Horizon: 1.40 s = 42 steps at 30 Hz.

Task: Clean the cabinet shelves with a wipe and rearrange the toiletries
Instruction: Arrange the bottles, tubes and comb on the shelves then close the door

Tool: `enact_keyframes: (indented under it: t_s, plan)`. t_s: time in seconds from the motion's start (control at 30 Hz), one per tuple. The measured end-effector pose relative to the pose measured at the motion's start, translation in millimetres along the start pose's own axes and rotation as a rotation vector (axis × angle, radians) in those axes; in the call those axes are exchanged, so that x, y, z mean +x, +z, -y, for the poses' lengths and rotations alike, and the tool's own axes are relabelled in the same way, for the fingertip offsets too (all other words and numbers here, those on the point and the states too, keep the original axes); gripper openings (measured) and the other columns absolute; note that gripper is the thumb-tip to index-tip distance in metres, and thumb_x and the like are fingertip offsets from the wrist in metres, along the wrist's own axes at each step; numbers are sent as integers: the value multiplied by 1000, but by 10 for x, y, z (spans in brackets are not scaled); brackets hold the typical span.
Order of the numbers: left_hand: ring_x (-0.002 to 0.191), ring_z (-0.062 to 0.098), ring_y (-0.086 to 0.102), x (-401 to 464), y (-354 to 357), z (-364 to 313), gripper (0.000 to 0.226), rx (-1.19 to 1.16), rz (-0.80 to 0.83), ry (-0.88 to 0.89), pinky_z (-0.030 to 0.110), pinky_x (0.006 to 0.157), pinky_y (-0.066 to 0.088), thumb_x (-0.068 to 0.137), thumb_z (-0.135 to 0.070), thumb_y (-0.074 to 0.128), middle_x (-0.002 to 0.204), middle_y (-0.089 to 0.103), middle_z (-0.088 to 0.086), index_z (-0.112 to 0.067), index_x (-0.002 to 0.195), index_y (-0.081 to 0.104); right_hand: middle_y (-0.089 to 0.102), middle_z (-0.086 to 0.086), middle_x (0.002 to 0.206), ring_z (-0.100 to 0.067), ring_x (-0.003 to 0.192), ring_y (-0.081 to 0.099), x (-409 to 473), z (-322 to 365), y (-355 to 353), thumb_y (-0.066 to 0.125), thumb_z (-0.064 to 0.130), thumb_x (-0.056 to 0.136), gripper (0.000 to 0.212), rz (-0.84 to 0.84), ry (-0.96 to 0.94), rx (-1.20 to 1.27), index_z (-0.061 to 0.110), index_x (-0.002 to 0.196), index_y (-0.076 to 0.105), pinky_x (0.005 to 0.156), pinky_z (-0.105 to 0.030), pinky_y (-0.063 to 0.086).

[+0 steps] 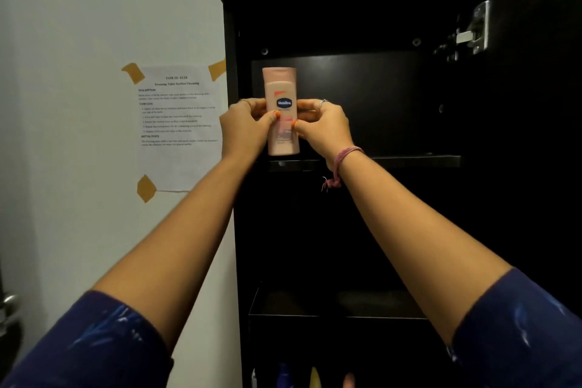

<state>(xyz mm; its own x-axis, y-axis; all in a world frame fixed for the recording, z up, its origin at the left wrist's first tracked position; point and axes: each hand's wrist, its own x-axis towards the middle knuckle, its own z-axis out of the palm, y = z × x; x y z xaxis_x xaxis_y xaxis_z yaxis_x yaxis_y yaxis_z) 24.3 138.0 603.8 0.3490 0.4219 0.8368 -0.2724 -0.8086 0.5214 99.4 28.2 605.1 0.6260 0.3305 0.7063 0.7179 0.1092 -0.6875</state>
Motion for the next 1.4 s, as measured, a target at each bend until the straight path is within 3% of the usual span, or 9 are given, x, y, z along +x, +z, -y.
enact_keyframes:
  t_s: [0.17,0.37,0.97,1.13,1.33,1.4]
  plan:
    - [111,21,60,43,145,103,41,153,23,32,28,94,45,87,-20,63,123,63,10,-9,126,55,68,-6,108,-17,99,65,174,-145,110,72,8,78,39,7,62,-71,13,115,59,91,-37,54]
    - [118,25,55,64,246,181,44,149,56,-10,35,101,43,89,-14,60,128,58,12,-7,130,49,68,-5,108,-17,100,64,260,-182,172,72,10,79,39,-21,44,-171,12,115,58,90,-32,53]
    - [121,28,51,-64,230,198,54,302,205,-80,38,102,42,86,-19,63,131,52,15,-4,133,42,63,-6,117,-16,107,60,156,-135,232,72,13,80,47,-63,61,-289,11,122,53,91,-28,49]
    - [123,25,50,-268,86,144,61,299,160,-14,32,101,42,87,-24,63,134,51,12,-6,139,37,66,-1,111,-9,99,63,-122,-114,171,70,10,81,39,-226,-39,-149,13,118,58,87,-21,52]
    - [115,10,54,-1065,-33,203,57,31,41,83,6,95,30,86,-24,65,128,58,3,-13,138,43,68,2,102,-6,95,67,-941,-347,69,69,2,81,32,-300,-78,172,14,110,62,87,-21,54]
    - [110,3,56,-1494,10,268,54,-84,71,64,5,95,35,84,-24,67,121,60,-5,-16,134,48,69,-1,103,-7,97,67,-1308,-516,10,68,0,82,30,-316,-38,270,15,107,63,86,-19,54]
